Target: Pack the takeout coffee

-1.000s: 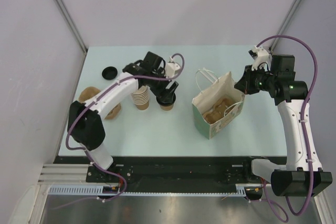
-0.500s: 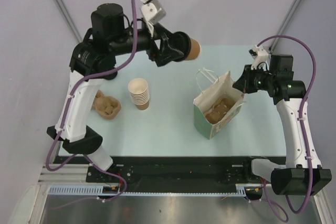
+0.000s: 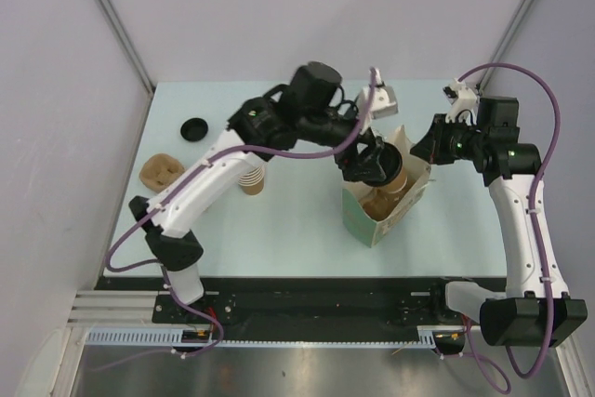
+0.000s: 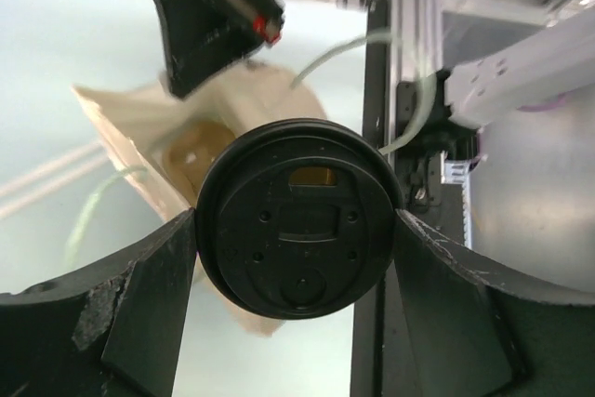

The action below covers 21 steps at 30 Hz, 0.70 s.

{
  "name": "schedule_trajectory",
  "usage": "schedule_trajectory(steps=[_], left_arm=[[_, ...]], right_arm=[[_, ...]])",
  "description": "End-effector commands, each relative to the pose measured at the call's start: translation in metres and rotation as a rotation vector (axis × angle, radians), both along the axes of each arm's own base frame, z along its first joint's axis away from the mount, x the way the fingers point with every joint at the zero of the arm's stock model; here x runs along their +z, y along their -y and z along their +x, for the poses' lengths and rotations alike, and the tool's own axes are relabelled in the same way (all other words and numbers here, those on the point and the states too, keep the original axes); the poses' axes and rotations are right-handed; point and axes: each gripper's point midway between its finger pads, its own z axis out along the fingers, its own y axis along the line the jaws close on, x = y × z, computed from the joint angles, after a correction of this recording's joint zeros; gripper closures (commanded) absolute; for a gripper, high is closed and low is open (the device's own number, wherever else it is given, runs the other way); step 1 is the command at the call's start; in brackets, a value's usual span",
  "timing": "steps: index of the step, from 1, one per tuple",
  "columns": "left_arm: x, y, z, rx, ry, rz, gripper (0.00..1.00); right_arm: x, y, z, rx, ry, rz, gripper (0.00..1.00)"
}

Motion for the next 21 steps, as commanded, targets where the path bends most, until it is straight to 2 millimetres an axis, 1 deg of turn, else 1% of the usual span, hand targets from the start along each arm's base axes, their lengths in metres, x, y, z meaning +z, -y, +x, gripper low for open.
schedule_trajectory(steps=[1,2,3,5,11,12,18,19,21], left_arm=[[-0.035,0.021,0.021,0.064,0.068,0.066,0.96],[-0.041,0.023,0.026,0.082,0.072,0.080,0.96],[-0.052,0.030,0.027,0.078,0.083,0.106,0.97],[-0.067,0.032,0.032,0.089,0.086,0.142,0.97],[-0.117,0.044,0.035,0.091,0.086,0.240,0.98],[-0.123,0.046,0.034,0.087,0.089,0.255,0.98],[-0.164,0.055,0.044,0.113,0.073,0.311,0.98],[-0.175,0.057,0.047,0.115,0.065,0.330,0.98],[-0.185,0.060,0.050,0.123,0.065,0.340,0.98]], right_arm=[[0.006,-0.006,-0.007,0.001,0.005,0.045,1.00],[0.007,-0.006,-0.009,0.003,0.012,0.045,1.00],[0.007,-0.006,-0.010,0.002,0.011,0.044,1.00],[0.004,-0.006,-0.013,0.006,0.003,0.044,1.00],[0.001,-0.007,-0.014,0.001,-0.005,0.050,1.00],[0.000,-0.007,-0.014,0.000,-0.009,0.051,1.00],[-0.005,-0.007,-0.016,0.007,-0.024,0.045,1.00],[-0.005,-0.006,-0.017,0.006,-0.023,0.044,1.00],[-0.008,-0.006,-0.018,0.004,-0.031,0.041,1.00]])
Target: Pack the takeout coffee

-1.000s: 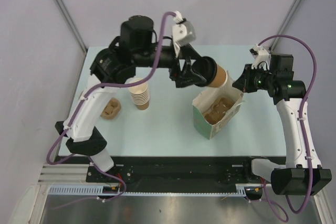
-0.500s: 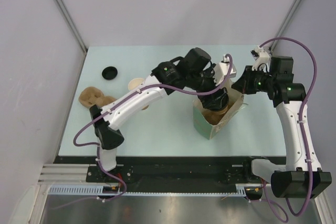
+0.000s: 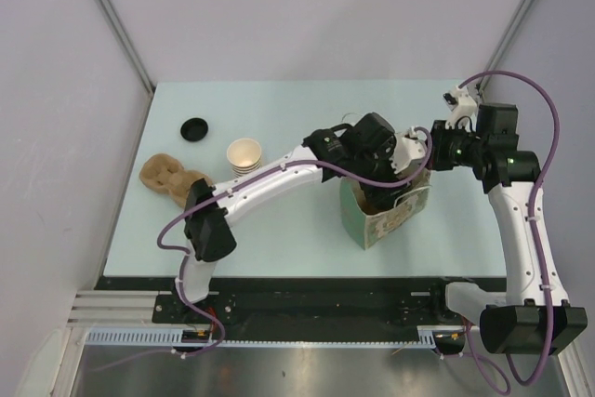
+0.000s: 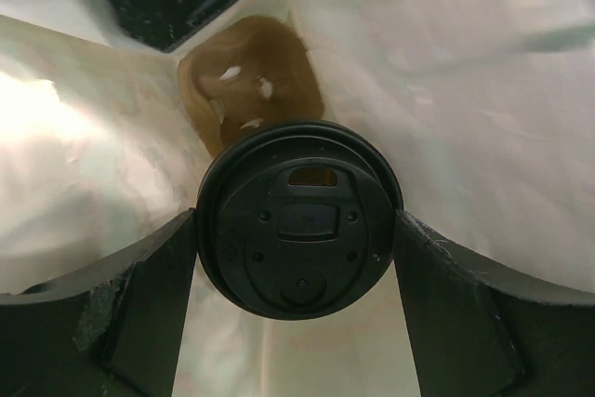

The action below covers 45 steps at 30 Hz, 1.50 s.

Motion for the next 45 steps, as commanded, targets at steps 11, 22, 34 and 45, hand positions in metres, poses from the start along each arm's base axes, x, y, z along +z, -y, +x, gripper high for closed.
schedule_trajectory(steps=[11,22,34,45], left_arm=[[-0.059,-0.003,0.012,0.018,0.015,0.085,0.98],[0.021,-0.016,-0.001,-0.067,0.043,-0.045,0.99],[-0.006,-0.044,-0.023,-0.210,0.065,-0.002,0.99],[-0.007,-0.045,-0.025,-0.233,0.097,-0.012,0.98]], right_arm=[[-0.008,0.008,-0.011,-0.010,-0.022,-0.021,1.00],[-0.011,0.004,-0.037,0.022,-0.044,0.028,1.00],[0.026,0.000,-0.046,0.132,0.179,-0.031,0.41],[0.035,-0.023,-0.006,0.334,0.333,-0.103,0.20]])
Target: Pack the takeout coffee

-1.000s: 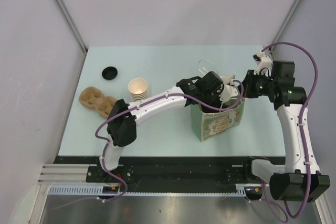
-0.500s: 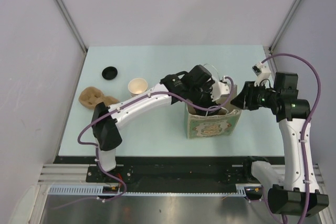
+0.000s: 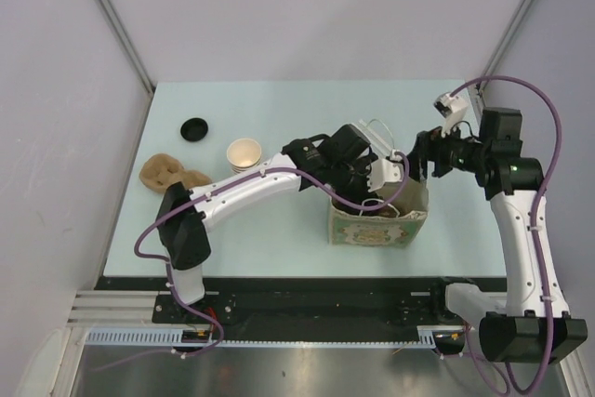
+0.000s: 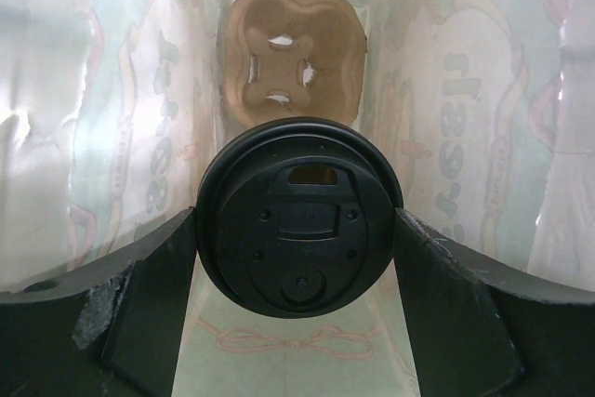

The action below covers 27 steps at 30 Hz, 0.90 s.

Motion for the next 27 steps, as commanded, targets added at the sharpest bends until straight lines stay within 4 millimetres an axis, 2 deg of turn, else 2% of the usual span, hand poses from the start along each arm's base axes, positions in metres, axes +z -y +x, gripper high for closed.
schedule_trajectory(steps=[1,6,9,10,12,13,15,16,17,22,27], left_arm=[[0.028,0.000,-0.004,-0.045,0.055,-0.080,0.98],[0.027,-0.001,-0.002,-0.038,0.068,-0.077,0.98],[0.026,-0.003,-0.002,-0.035,0.074,-0.075,0.98],[0.027,-0.003,-0.001,-0.032,0.078,-0.081,0.98],[0.026,-0.006,0.000,-0.020,0.086,-0.079,0.98],[0.025,-0.007,0.000,-0.014,0.089,-0.080,0.98],[0.025,-0.013,0.002,0.005,0.103,-0.077,0.98],[0.026,-0.013,0.004,0.012,0.114,-0.087,0.98],[0.027,-0.014,0.007,0.024,0.122,-0.094,0.98],[0.029,-0.022,0.014,0.054,0.186,-0.117,0.98],[0.019,-0.028,0.023,0.088,0.244,-0.112,0.98]], right_arm=[[0.023,-0.028,0.009,0.170,0.174,-0.039,0.20],[0.008,-0.048,0.012,0.271,0.169,-0.074,0.22],[-0.001,-0.053,0.012,0.306,0.159,-0.099,0.37],[-0.005,-0.053,0.013,0.309,0.148,-0.103,0.47],[-0.005,-0.054,0.014,0.314,0.153,-0.107,0.59],[-0.003,-0.054,0.016,0.316,0.169,-0.105,0.73],[0.003,-0.055,0.017,0.314,0.194,-0.098,0.84],[0.010,-0.056,0.019,0.305,0.221,-0.091,0.95],[0.013,-0.056,0.020,0.299,0.235,-0.090,1.00],[0.043,-0.053,0.030,0.236,0.355,-0.084,1.00],[0.066,-0.051,0.024,0.197,0.433,-0.075,1.00]])
